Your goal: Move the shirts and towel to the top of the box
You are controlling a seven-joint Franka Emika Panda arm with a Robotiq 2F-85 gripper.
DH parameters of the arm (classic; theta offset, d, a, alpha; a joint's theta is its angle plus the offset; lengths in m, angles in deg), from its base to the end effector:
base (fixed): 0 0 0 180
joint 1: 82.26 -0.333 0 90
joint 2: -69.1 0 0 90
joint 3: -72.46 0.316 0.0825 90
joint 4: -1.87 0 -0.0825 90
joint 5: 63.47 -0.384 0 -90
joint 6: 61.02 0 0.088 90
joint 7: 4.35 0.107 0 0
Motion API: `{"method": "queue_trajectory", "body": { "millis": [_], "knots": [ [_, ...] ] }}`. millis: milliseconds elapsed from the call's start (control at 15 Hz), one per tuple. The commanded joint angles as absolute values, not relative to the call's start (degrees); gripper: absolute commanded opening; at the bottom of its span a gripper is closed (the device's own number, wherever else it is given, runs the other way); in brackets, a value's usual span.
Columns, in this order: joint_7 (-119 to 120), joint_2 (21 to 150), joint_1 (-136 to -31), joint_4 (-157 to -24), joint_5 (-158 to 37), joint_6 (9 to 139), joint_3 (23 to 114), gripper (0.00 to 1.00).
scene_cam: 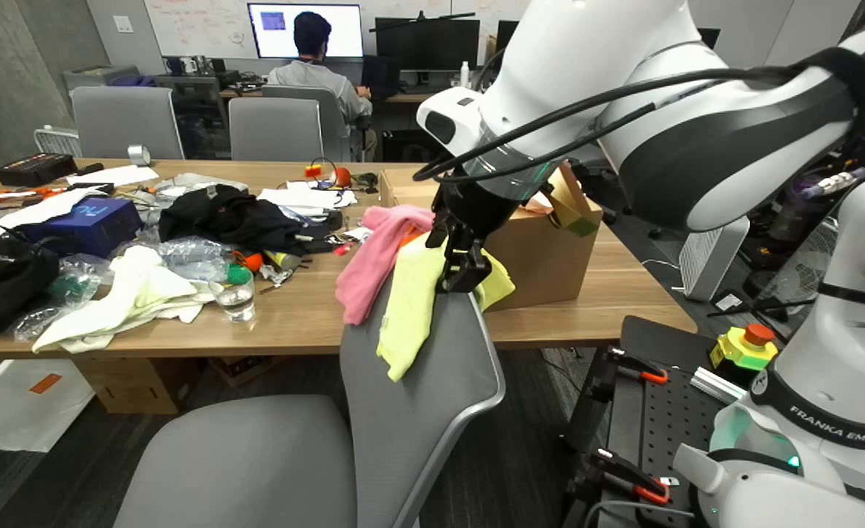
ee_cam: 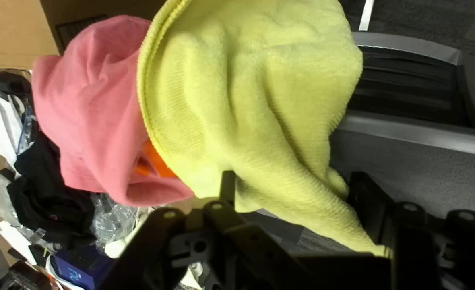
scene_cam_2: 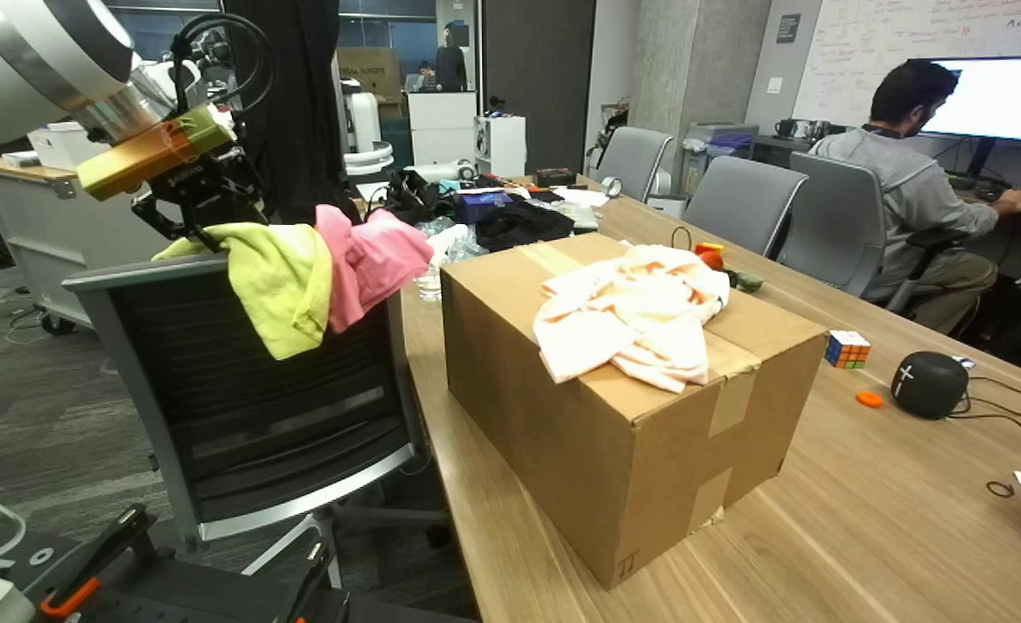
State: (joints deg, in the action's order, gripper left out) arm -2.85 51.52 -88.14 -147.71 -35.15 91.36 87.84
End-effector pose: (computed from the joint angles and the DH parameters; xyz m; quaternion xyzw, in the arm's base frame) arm 0.4074 0.1719 0.3855 0.9021 0.3549 0.1916 0.1533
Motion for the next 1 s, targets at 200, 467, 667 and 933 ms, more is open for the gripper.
{"method": "queue_trajectory", "body": {
  "millis": [200, 467, 667, 933],
  "knots": [
    [-1.4, 51.61, -87.79, -146.5, -34.65, 92.11, 88.06, 0.2],
    [-3.44, 48.96, -89.64, -146.45, -37.18, 92.05, 87.37, 0.0],
    [-5.11, 45.59, -91.96, -144.58, -40.87, 90.59, 86.82, 0.04],
    [-7.84, 41.76, -94.5, -139.07, -47.6, 87.1, 85.3, 0.04]
  ]
}}
